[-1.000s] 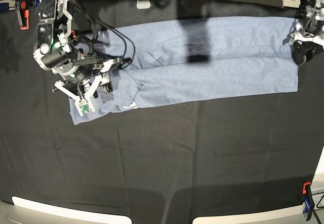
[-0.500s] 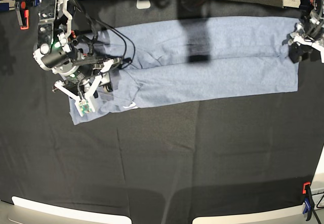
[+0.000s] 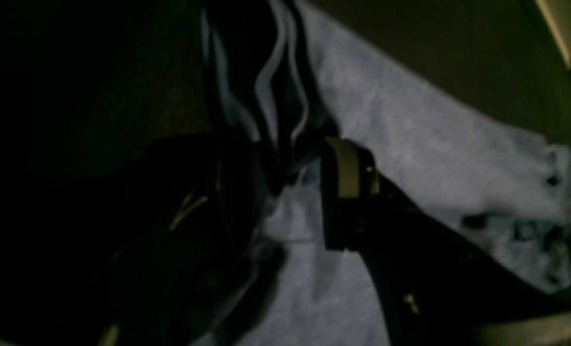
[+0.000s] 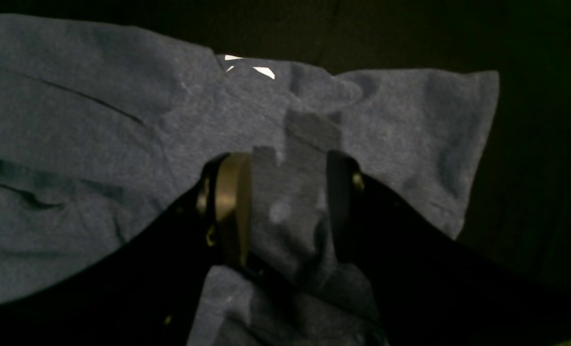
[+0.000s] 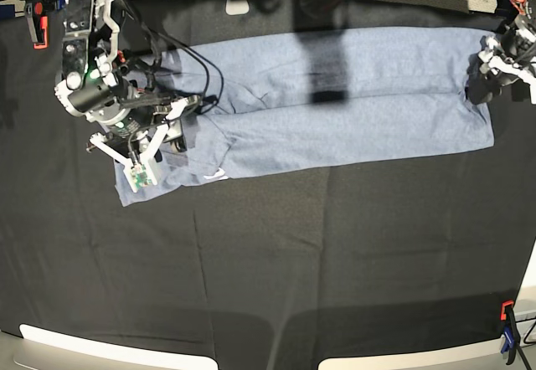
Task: Layout the t-shirt on the table in an organized manner, then fold the t-shirt properly
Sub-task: 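Grasp the folded shirt end with the left gripper and lift it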
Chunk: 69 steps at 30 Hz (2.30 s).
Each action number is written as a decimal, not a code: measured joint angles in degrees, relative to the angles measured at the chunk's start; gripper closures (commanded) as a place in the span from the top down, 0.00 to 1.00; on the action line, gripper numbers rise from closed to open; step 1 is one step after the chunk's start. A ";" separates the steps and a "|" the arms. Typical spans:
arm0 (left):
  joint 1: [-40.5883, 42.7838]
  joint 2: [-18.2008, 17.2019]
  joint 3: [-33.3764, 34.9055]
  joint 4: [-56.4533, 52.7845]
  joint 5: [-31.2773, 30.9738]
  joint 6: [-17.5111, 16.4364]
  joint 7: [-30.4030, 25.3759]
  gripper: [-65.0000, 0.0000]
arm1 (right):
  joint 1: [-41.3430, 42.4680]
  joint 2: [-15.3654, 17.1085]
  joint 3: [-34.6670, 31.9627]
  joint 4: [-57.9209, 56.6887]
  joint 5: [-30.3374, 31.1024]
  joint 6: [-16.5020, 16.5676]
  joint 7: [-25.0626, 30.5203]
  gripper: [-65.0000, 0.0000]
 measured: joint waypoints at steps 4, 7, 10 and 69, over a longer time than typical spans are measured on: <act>0.00 0.00 0.00 0.00 -2.47 -0.02 0.11 0.36 | 0.00 0.00 0.00 0.00 0.00 0.00 0.00 0.38; 0.02 0.02 -0.02 0.00 -2.23 -0.02 0.57 0.36 | 0.00 0.00 0.00 0.00 0.00 0.00 0.00 0.38; 0.00 0.07 0.00 0.00 1.40 -0.02 0.85 0.36 | 0.00 0.00 0.00 0.00 0.00 0.00 -0.02 0.38; 0.00 3.43 -1.11 0.07 18.99 3.50 -11.72 0.31 | 2.51 0.15 0.00 0.00 -3.06 0.00 1.05 0.38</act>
